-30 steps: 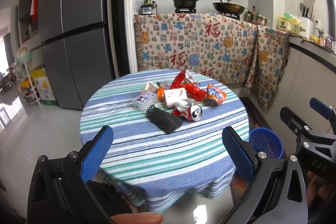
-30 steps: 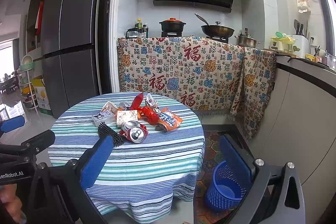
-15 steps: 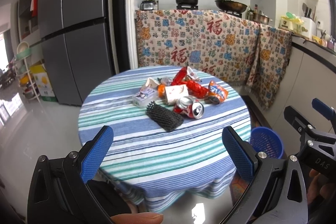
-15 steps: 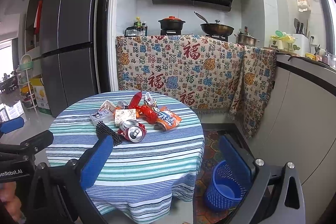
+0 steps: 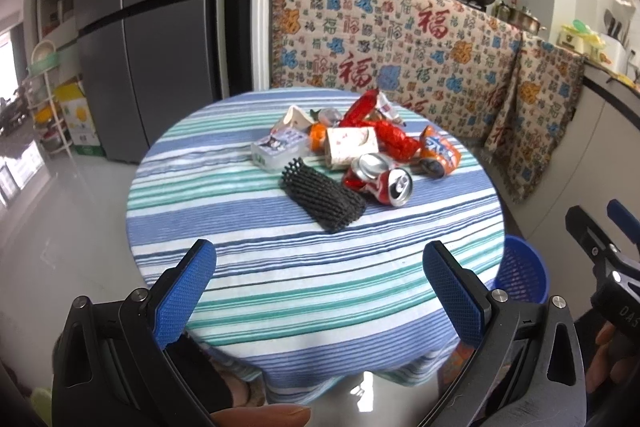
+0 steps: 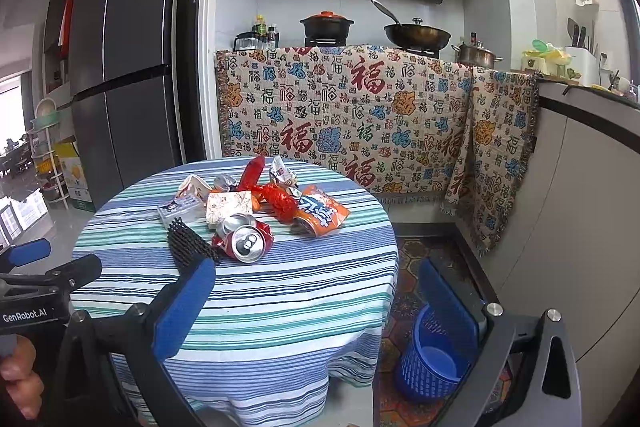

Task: Collect trash
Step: 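Reach the left tool to the black foam net and grasp it, then grasp the crushed red can with the right tool while the left tool holds the black net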

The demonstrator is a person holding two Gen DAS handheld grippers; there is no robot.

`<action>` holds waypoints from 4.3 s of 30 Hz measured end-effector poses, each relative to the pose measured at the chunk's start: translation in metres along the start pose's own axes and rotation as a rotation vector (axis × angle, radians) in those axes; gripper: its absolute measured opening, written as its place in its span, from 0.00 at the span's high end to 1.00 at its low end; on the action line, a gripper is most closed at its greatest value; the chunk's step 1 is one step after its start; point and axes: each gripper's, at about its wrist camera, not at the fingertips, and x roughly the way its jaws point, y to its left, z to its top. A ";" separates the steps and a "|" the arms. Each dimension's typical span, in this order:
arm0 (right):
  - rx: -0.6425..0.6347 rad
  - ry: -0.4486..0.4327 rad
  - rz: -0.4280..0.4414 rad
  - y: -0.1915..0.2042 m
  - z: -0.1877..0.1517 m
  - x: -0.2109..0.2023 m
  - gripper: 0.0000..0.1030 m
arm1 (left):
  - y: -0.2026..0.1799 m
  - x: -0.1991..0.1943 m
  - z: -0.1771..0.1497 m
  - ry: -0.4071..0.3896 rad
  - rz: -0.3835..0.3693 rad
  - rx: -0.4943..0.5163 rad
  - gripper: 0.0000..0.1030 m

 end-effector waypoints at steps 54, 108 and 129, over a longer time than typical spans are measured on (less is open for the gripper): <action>-0.062 0.451 0.143 -0.017 -0.022 0.258 0.00 | 0.040 0.176 0.022 0.260 -0.093 -0.094 0.00; 0.073 0.372 0.362 0.031 -0.009 0.222 0.16 | 0.003 0.170 0.029 0.211 -0.192 -0.133 0.87; 0.160 0.311 0.234 0.035 0.011 0.221 0.41 | -0.002 0.158 0.025 0.210 -0.237 -0.092 0.87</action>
